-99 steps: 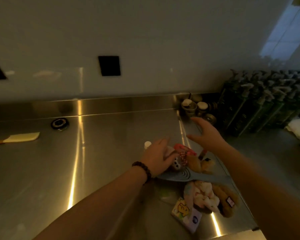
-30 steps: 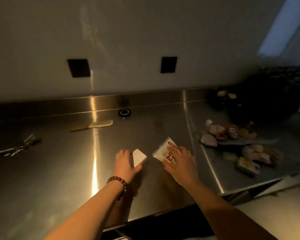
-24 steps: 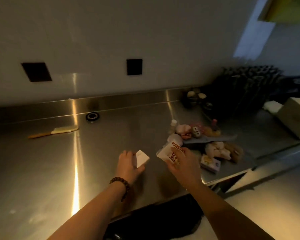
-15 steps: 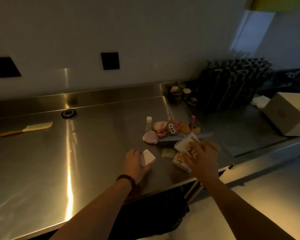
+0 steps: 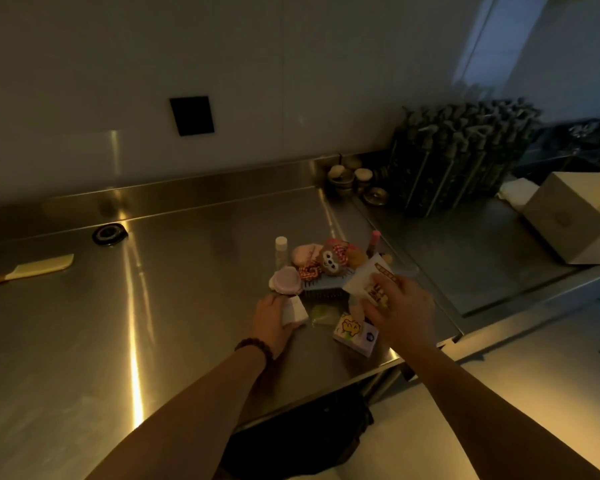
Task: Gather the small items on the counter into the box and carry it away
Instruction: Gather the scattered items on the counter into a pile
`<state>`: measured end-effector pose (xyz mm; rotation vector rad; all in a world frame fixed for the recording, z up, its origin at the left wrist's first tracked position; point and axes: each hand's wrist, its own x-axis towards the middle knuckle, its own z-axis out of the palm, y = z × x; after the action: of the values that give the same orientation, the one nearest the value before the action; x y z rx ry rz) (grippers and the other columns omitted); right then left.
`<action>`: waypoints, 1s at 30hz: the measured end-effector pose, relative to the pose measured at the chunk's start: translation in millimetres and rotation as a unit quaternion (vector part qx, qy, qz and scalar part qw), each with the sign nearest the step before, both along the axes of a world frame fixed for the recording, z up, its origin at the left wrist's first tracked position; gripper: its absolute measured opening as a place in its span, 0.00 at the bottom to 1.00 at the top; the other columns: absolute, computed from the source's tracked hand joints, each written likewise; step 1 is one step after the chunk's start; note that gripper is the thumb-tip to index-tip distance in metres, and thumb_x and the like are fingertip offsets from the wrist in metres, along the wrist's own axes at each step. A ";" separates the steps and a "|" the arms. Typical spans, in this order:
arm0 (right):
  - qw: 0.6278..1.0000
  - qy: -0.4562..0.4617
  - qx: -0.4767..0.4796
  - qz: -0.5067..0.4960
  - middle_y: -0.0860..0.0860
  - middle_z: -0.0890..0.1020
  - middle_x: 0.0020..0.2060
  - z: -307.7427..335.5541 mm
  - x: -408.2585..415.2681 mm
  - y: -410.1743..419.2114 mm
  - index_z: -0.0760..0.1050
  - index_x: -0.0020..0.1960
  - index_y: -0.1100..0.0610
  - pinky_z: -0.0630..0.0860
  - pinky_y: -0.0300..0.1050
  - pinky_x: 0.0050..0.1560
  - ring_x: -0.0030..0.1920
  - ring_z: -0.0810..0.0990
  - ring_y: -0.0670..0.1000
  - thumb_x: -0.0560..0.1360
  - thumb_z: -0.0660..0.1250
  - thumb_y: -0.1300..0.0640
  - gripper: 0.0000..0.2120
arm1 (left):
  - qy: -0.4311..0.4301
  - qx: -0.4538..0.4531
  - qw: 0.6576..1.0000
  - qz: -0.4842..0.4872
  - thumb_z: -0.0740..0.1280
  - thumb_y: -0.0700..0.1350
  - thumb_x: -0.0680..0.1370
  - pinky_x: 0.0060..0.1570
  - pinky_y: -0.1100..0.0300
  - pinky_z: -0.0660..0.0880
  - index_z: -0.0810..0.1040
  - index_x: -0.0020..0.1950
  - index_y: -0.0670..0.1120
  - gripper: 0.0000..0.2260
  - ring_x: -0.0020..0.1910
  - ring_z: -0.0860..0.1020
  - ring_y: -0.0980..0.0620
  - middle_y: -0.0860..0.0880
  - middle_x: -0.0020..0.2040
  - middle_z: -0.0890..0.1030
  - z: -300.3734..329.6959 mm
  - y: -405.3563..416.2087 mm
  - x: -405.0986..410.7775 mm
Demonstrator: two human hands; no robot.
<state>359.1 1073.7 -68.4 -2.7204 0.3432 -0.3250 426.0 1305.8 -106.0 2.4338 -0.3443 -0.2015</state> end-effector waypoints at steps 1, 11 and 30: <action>1.000 0.007 -0.006 0.005 0.54 0.69 0.66 3.3 8.3 0.9 0.64 0.69 0.45 0.68 0.59 0.64 0.63 0.69 0.55 0.73 0.63 0.39 0.26 | 0.002 -0.012 1.000 -0.011 0.69 0.51 0.74 0.66 0.55 0.63 0.68 0.68 0.45 0.25 0.66 0.66 0.46 0.45 0.67 0.69 -1.0 -0.9 1.6; 0.994 0.078 -0.075 0.021 0.58 0.60 0.73 21.2 94.4 19.3 0.59 0.72 0.46 0.60 0.62 0.70 0.73 0.58 0.60 0.76 0.57 0.38 0.27 | -0.062 0.064 0.995 -0.034 0.65 0.52 0.76 0.68 0.56 0.58 0.62 0.72 0.49 0.26 0.69 0.63 0.48 0.48 0.72 0.65 -15.5 -8.7 10.8; 0.984 -0.010 -0.014 0.177 0.58 0.59 0.74 6.7 86.9 93.4 0.59 0.72 0.52 0.57 0.59 0.72 0.74 0.57 0.60 0.74 0.60 0.38 0.32 | -0.037 0.038 0.991 0.120 0.62 0.56 0.76 0.70 0.56 0.58 0.56 0.75 0.46 0.31 0.71 0.61 0.48 0.46 0.74 0.61 7.6 49.5 -9.2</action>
<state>446.0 1167.1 -61.8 -2.7345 -0.1528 -0.2583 416.8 1355.3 -98.5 2.5354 -0.0748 -0.0200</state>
